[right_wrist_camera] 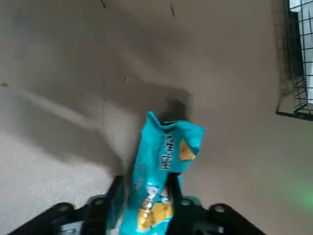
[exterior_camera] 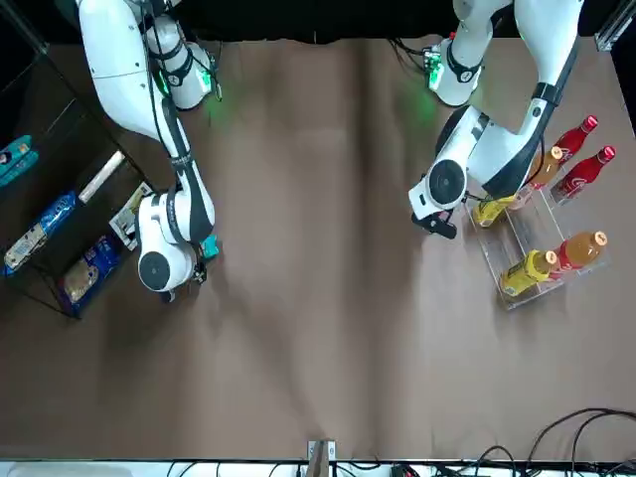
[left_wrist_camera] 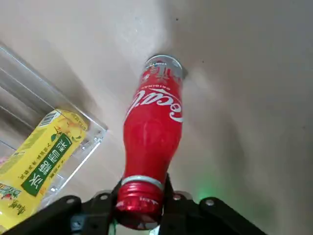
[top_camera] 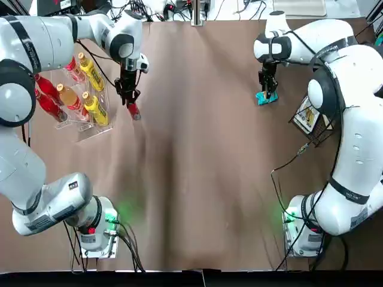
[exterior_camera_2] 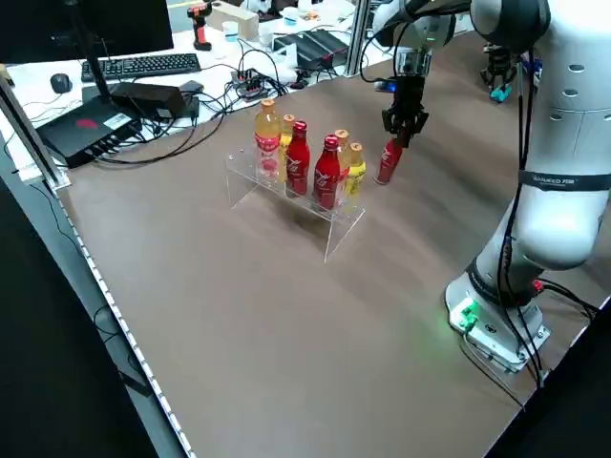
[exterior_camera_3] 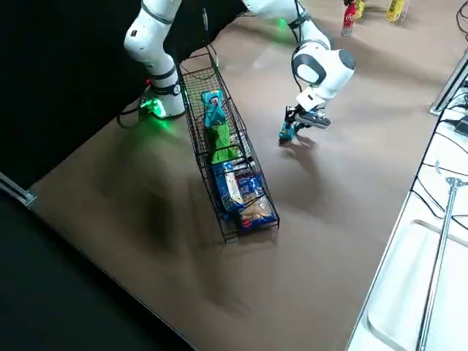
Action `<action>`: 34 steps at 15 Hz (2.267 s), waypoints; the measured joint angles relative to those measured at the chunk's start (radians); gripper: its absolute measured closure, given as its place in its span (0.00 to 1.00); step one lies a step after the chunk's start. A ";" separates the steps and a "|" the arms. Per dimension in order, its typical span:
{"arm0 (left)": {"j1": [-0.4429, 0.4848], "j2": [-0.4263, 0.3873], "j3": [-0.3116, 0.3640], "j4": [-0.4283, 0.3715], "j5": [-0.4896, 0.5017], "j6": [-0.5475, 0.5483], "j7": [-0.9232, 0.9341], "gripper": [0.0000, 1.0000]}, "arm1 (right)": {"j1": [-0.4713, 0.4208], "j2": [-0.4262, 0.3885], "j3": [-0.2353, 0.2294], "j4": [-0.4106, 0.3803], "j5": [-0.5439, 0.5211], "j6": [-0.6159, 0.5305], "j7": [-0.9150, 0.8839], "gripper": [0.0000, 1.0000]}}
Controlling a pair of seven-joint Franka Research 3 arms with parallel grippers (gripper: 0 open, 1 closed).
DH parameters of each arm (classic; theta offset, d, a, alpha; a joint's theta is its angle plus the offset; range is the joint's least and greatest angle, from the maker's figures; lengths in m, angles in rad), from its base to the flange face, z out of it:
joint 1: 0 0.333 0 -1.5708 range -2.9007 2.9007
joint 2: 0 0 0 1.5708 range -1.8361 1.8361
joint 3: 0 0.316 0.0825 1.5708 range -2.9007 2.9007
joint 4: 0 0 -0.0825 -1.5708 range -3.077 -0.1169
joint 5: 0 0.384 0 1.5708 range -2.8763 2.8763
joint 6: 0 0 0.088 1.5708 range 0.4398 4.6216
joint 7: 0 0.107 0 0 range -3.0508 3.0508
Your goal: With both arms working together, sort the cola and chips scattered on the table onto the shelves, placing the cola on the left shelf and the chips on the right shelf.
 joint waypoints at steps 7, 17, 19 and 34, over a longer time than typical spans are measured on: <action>0.007 -0.002 0.000 0.196 0.001 -0.131 -0.012 0.93 | -0.003 -0.009 -0.031 0.033 0.000 -0.030 0.000 0.94; -0.002 0.010 0.000 0.351 0.001 -0.294 -0.017 0.78 | -0.091 -0.093 -0.073 0.305 -0.004 -0.536 -0.099 0.94; -0.009 0.065 0.000 0.330 0.002 -0.258 -0.017 0.52 | -0.099 -0.167 -0.084 0.325 -0.063 -0.708 -0.153 0.94; -0.017 0.182 0.001 0.219 0.032 -0.216 -0.078 0.47 | -0.110 -0.371 -0.085 0.452 -0.547 -1.242 -0.722 0.94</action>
